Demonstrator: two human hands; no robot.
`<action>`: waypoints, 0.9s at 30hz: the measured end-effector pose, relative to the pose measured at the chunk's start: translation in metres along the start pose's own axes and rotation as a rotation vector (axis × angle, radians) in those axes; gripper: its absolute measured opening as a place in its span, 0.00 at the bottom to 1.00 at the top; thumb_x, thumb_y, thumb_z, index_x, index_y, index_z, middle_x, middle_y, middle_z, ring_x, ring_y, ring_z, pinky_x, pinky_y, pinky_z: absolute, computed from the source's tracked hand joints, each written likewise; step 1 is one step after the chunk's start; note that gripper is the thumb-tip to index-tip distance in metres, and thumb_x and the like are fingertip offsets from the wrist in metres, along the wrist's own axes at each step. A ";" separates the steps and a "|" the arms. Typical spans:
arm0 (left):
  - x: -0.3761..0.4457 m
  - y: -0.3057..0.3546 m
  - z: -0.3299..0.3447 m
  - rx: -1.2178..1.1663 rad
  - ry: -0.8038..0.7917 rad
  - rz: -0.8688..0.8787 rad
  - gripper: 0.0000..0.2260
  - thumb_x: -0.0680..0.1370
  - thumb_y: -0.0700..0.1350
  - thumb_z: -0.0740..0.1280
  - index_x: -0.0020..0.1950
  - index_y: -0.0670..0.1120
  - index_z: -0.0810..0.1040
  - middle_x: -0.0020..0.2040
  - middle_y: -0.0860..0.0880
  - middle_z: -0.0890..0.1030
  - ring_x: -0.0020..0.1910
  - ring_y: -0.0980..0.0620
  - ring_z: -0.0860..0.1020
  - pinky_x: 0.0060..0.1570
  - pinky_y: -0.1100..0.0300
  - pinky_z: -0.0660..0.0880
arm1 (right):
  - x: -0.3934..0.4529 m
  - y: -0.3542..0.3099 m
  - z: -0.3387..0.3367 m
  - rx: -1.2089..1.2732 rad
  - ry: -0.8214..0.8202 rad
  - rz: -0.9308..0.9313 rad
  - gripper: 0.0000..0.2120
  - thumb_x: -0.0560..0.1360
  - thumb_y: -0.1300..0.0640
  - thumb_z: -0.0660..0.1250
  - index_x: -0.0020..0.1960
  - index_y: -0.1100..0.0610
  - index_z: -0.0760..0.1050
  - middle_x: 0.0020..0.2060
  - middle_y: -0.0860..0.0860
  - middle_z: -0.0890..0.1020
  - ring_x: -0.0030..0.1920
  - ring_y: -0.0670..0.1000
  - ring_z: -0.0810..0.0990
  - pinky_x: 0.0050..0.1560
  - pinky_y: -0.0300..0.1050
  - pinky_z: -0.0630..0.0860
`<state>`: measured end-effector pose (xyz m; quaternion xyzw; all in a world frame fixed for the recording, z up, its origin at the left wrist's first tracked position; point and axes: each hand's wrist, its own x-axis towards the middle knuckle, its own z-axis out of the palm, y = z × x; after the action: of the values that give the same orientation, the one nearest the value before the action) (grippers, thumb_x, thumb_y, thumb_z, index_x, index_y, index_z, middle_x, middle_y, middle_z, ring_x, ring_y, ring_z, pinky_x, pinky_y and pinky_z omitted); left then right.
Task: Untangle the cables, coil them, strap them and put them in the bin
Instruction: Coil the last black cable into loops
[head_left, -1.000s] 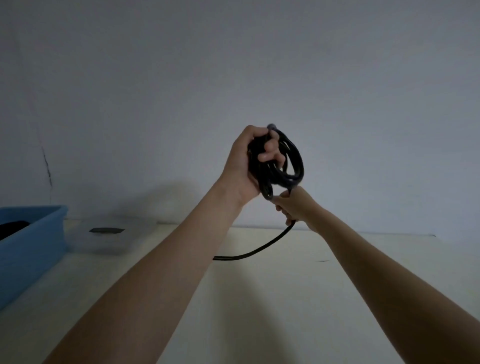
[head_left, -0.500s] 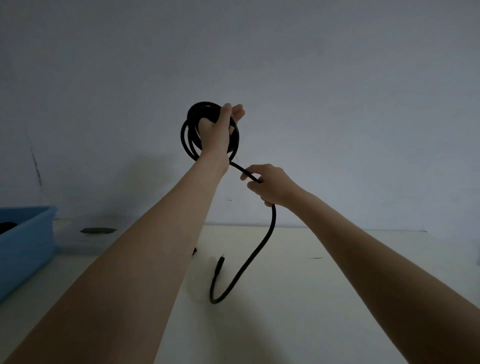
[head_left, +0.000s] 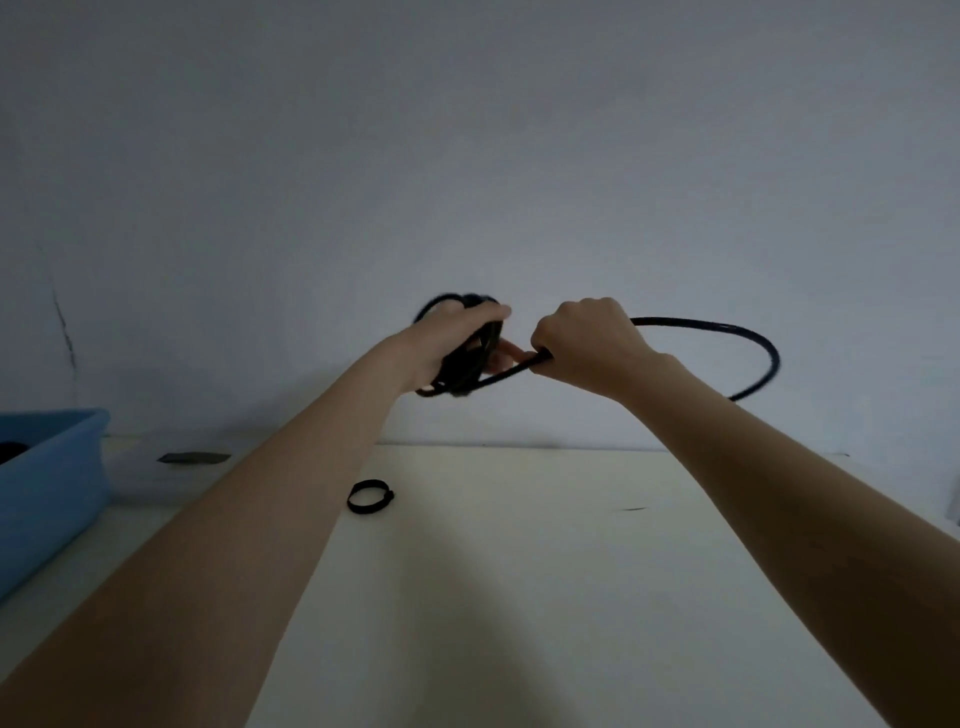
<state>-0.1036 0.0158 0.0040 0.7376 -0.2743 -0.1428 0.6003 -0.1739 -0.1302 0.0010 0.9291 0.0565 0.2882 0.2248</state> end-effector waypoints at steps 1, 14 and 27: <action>-0.005 -0.002 0.002 0.019 -0.071 -0.042 0.12 0.79 0.50 0.62 0.49 0.42 0.73 0.35 0.47 0.84 0.28 0.53 0.79 0.27 0.63 0.75 | -0.002 0.002 0.003 -0.012 -0.004 -0.016 0.16 0.78 0.51 0.58 0.33 0.55 0.64 0.26 0.48 0.64 0.27 0.51 0.64 0.28 0.40 0.55; -0.020 -0.044 0.004 -0.026 -0.758 -0.139 0.29 0.60 0.59 0.78 0.48 0.41 0.72 0.28 0.50 0.77 0.22 0.59 0.70 0.44 0.63 0.77 | -0.008 0.040 0.030 0.598 -0.018 0.630 0.20 0.75 0.45 0.66 0.33 0.59 0.74 0.24 0.49 0.72 0.27 0.50 0.70 0.29 0.39 0.63; -0.013 -0.036 0.017 -0.409 -0.493 -0.025 0.06 0.64 0.46 0.68 0.36 0.43 0.77 0.30 0.47 0.79 0.21 0.56 0.69 0.60 0.51 0.75 | -0.015 0.009 0.063 0.914 -0.377 0.770 0.10 0.74 0.60 0.63 0.35 0.60 0.70 0.28 0.53 0.73 0.26 0.50 0.69 0.29 0.40 0.67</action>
<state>-0.1149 0.0137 -0.0365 0.5481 -0.3681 -0.3769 0.6496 -0.1518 -0.1660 -0.0487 0.9199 -0.2055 0.1262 -0.3092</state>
